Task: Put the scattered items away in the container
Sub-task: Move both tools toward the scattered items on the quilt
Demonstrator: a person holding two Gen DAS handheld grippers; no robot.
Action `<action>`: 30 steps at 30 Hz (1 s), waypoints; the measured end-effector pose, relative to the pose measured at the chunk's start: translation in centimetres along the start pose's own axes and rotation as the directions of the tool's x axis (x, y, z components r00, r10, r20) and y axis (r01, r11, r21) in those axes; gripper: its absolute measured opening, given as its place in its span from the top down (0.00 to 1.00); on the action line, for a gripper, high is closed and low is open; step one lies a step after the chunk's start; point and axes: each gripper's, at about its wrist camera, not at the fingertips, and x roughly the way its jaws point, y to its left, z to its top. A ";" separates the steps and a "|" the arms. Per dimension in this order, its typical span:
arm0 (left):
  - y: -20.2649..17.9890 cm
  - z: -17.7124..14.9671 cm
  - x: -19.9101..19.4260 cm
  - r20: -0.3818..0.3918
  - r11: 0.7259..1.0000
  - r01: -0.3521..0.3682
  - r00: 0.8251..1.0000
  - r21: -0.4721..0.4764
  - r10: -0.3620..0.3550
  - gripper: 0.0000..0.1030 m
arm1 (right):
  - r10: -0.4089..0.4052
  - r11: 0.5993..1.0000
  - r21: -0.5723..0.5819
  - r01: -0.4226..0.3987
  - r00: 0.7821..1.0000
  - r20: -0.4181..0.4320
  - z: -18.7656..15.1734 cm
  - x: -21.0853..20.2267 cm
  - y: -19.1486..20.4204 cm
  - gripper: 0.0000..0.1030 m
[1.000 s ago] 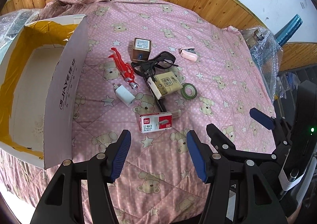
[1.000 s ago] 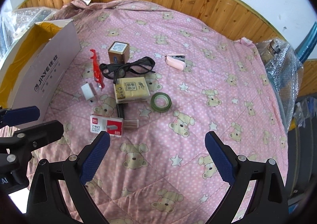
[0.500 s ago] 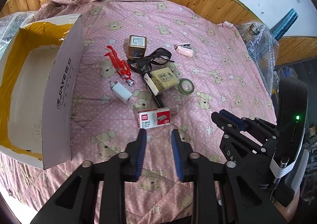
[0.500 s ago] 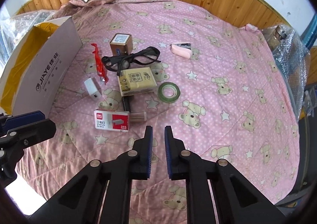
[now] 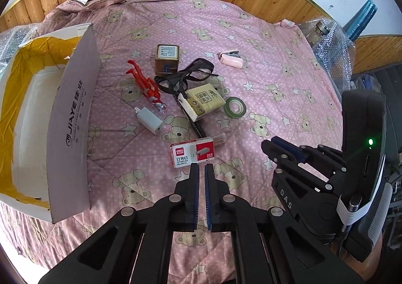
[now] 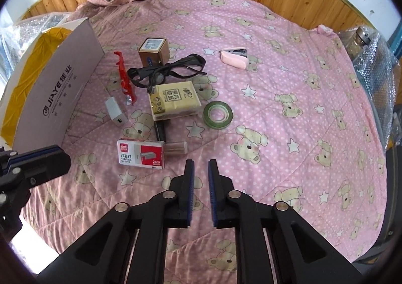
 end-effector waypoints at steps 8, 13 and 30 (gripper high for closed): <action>0.2 0.6 1.5 -0.024 0.999 -0.006 1.000 -0.042 0.005 0.67 | 0.015 1.000 0.004 -0.015 0.999 -0.033 0.7 1.7 -0.7 0.56; 0.6 0.8 3.2 -0.065 0.998 -0.018 0.998 -0.066 0.013 0.64 | 0.031 1.000 0.007 -0.030 0.998 -0.059 1.0 3.0 -1.0 0.55; 0.6 1.3 9.6 -0.172 0.996 -0.077 0.983 -0.050 0.067 0.56 | 0.112 0.991 0.091 -0.099 0.980 -0.163 1.1 7.9 -4.0 0.51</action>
